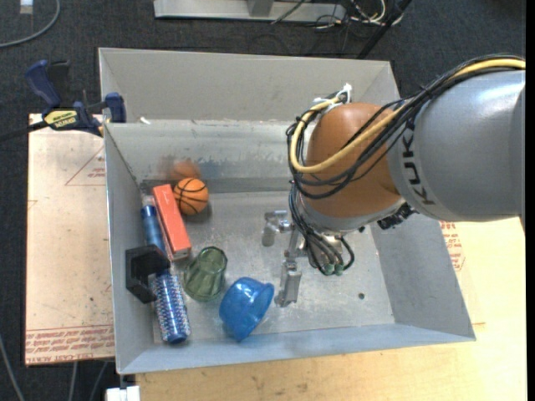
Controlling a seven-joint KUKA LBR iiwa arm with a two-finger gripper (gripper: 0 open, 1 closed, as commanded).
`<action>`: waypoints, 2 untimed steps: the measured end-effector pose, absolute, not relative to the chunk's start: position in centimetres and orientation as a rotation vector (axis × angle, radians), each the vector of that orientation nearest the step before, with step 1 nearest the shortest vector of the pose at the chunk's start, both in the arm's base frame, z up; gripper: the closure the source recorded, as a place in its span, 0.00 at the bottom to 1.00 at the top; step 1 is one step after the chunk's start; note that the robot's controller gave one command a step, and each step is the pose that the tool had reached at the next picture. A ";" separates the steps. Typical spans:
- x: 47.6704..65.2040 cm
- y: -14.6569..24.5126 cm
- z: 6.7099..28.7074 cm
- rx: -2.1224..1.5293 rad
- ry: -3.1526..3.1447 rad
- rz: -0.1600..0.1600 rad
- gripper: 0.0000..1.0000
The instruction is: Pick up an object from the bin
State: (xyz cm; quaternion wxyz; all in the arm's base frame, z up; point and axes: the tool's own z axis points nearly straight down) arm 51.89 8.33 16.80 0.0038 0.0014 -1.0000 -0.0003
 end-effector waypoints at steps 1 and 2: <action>51.9 8.3 17.0 0.004 -3.136 -0.001 0.00; 51.9 8.0 17.6 0.098 -3.138 -0.003 0.00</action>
Offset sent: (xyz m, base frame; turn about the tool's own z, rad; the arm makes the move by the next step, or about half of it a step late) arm -0.0052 -0.0232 0.0278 -0.3032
